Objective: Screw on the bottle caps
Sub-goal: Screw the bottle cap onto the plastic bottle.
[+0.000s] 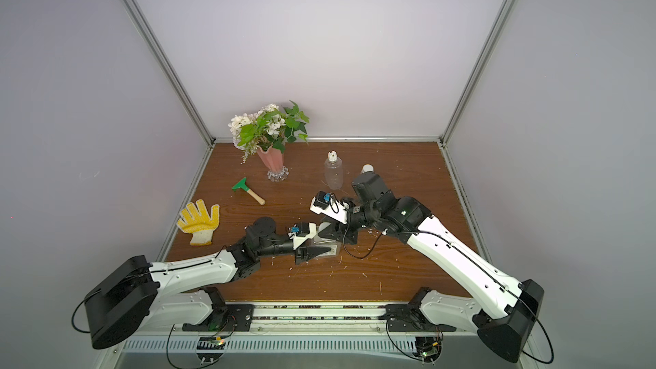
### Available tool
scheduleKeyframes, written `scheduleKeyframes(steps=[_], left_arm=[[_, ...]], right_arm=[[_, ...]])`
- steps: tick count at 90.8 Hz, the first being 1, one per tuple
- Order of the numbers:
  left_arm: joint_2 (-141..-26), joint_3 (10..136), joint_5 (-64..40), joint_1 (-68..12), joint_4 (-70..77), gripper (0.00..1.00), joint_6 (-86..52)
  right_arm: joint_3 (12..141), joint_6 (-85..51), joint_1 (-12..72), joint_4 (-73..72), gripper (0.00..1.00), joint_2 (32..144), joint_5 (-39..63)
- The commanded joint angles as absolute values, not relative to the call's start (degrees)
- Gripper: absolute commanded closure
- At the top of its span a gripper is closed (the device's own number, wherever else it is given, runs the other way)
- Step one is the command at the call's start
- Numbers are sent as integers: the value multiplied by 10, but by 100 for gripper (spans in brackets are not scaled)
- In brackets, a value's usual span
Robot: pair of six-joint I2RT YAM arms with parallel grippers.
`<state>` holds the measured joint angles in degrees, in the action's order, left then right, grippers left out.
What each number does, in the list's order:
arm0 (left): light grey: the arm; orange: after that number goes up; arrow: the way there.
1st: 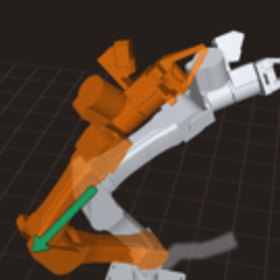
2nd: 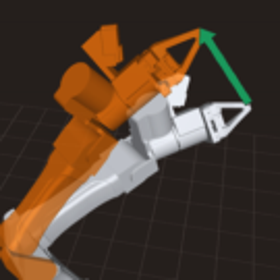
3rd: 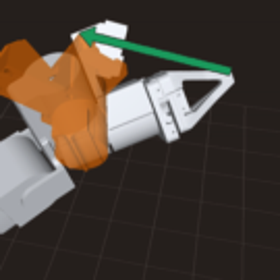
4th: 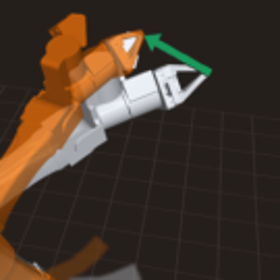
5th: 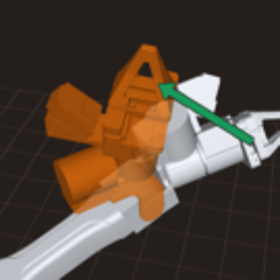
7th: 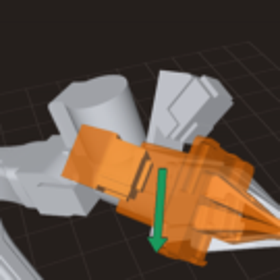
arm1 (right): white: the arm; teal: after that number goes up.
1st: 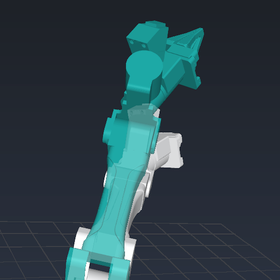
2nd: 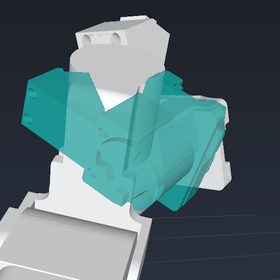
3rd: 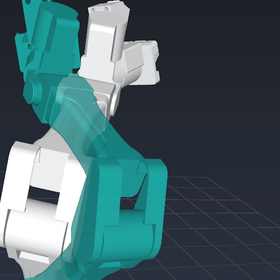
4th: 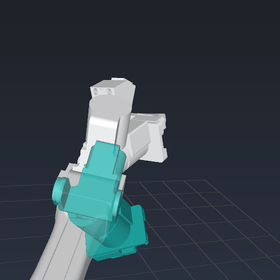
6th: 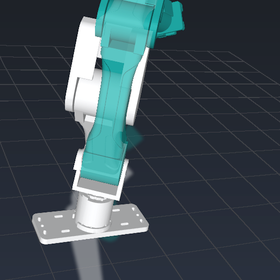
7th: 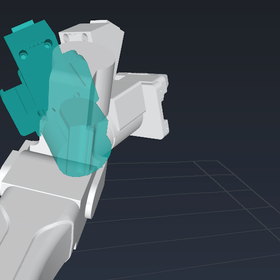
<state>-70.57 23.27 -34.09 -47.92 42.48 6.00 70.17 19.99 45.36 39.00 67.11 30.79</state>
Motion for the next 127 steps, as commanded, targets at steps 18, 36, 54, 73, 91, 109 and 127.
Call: scheduleKeyframes(steps=[18, 36, 54, 73, 91, 109, 127], left_arm=[[-705, 248, -334, -470, 467, 54, 57], [-710, 248, -330, -470, 466, 54, 59], [-713, 249, -331, -470, 468, 54, 58], [-717, 249, -325, -470, 463, 54, 61], [-725, 250, -324, -469, 464, 54, 61], [-731, 250, -325, -469, 465, 54, 60], [-730, 248, -325, -469, 466, 54, 59]], right_arm=[[720, 207, 462, 422, 60, 678, 352], [722, 210, 464, 425, 59, 673, 348], [719, 212, 465, 427, 59, 675, 341], [723, 208, 467, 422, 59, 671, 352], [729, 206, 467, 424, 60, 667, 353], [741, 199, 468, 418, 60, 663, 347], [745, 198, 468, 419, 60, 661, 337]])
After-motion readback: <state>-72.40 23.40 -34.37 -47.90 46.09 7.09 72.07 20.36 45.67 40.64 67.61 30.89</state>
